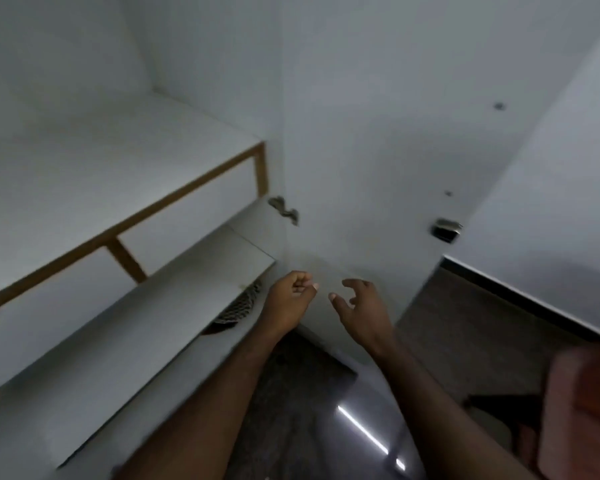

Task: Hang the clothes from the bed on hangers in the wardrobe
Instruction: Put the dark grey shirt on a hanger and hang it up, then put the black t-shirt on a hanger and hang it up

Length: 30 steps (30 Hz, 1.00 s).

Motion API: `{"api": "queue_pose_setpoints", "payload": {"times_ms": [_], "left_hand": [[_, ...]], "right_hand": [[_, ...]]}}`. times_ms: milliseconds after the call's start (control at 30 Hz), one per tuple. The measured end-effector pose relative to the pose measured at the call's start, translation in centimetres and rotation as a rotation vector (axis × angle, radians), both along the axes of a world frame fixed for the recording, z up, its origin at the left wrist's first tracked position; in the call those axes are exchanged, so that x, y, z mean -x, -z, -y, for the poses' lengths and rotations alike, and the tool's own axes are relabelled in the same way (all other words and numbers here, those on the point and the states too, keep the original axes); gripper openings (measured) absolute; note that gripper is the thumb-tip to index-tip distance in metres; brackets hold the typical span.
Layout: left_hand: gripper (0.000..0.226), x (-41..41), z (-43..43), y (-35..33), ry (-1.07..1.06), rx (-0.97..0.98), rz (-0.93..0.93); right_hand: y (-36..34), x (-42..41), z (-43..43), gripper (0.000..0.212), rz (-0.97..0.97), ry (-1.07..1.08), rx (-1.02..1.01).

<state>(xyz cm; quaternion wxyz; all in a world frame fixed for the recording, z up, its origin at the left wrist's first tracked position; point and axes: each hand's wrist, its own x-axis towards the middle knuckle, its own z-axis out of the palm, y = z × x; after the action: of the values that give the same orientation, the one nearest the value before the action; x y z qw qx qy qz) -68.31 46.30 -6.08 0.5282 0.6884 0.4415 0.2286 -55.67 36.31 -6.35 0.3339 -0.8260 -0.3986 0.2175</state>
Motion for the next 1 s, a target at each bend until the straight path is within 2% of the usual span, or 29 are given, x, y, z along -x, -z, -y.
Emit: {"api": "queue_pose_setpoints", "payload": {"times_ms": [233, 333, 433, 667, 767, 900, 1000], "left_hand": [[0.011, -7.6, 14.0, 4.3, 0.216, 0.152, -0.037], [0.001, -9.9, 21.2, 6.0, 0.354, 0.208, -0.093], [0.009, -11.6, 29.9, 6.2, 0.494, 0.222, -0.118], [0.007, -14.0, 52.1, 5.8, 0.84, 0.316, -0.166], [0.006, -14.8, 58.7, 5.5, 0.952, 0.333, -0.164], [0.009, -15.0, 68.6, 5.2, 1.179, 0.324, -0.215], [0.016, -15.2, 73.0, 5.9, 1.284, 0.318, -0.234]], "right_hand": [[3.3, -3.4, 18.8, 0.042, -0.127, 0.385, 0.026], [4.7, -3.9, 27.7, 0.041, -0.205, 0.553, 0.009], [5.7, -3.7, 37.0, 0.043, -0.294, 0.727, -0.025], [6.2, -0.6, 59.2, 0.044, -0.407, 1.245, -0.18], [5.9, 0.7, 65.3, 0.047, -0.432, 1.413, -0.22], [7.2, 3.7, 73.9, 0.049, -0.474, 1.715, -0.373], [8.5, 4.8, 77.9, 0.045, -0.505, 1.885, -0.464]]}}
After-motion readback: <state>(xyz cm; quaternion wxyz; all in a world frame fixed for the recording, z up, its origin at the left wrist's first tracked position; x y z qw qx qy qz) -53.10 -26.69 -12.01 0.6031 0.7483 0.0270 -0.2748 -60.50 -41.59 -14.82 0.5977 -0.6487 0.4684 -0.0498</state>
